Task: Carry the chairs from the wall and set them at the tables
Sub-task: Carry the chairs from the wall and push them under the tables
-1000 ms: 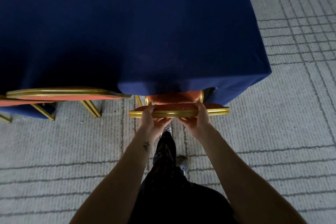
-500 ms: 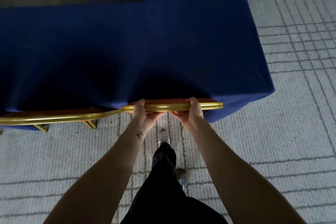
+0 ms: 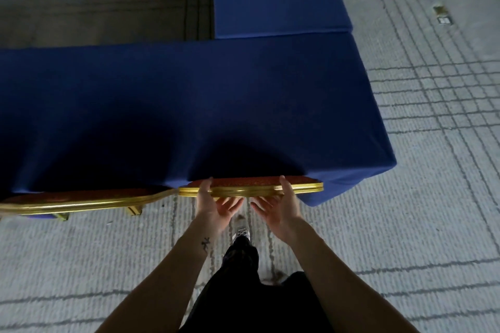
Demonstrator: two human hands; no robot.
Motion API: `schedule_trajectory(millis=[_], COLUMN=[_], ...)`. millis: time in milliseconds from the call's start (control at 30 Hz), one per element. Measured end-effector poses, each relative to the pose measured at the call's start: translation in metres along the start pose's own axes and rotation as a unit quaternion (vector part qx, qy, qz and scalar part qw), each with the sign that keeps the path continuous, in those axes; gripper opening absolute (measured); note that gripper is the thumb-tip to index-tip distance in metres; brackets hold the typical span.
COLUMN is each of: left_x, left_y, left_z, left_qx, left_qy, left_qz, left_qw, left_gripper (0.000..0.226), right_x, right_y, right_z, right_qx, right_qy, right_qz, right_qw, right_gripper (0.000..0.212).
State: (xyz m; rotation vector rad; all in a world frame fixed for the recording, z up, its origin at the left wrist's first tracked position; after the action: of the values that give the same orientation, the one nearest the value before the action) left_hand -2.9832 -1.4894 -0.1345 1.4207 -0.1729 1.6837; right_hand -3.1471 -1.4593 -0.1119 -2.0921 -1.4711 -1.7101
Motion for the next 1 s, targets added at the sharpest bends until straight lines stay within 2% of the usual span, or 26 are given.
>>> schedule_trajectory(millis=[100, 267, 533, 667, 900, 1000], left_x=[0.021, 0.087, 0.197, 0.255, 0.353, 0.399], left_y=[-0.001, -0.015, -0.09, -0.147, -0.266, -0.335], left_z=[-0.014, -0.048, -0.086, -0.09, -0.101, -0.111], left_qx=[-0.011, -0.022, 0.095, 0.14, 0.209, 0.243], left_qy=[0.009, 0.082, 0.205, 0.26, 0.344, 0.379], left_qz=[-0.027, -0.044, -0.025, -0.007, 0.038, 0.058], left_qw=[1.0, 0.995, 0.974, 0.955, 0.915, 0.891], left_gripper=[0.05, 0.045, 0.037, 0.04, 0.042, 0.046], right_x=[0.021, 0.069, 0.137, 0.173, 0.252, 0.293], right_y=[-0.001, -0.006, -0.003, 0.02, 0.064, 0.081], right_z=[0.005, 0.012, 0.056, 0.109, 0.227, 0.299], right_qx=[0.025, 0.127, 0.202, 0.24, 0.333, 0.365], right_qy=[0.021, 0.058, 0.107, 0.128, 0.166, 0.188], right_qz=[-0.04, -0.151, -0.24, -0.271, -0.361, -0.395], right_qw=[0.999, 0.979, 0.944, 0.923, 0.855, 0.822], right_gripper=[0.062, 0.046, 0.035, 0.03, 0.031, 0.034])
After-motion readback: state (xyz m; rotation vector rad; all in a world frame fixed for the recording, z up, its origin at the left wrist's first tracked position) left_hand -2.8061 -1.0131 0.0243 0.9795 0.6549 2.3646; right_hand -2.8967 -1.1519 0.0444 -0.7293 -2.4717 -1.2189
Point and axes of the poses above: each hand's wrist, its own x-axis away from the middle knuckle, its own y-axis out of the palm, z = x × y, the point moved 5 cm from there along -x, towards the middle knuckle, and after that the axes turned 6 degrees about -z, right-handed, at the moved point
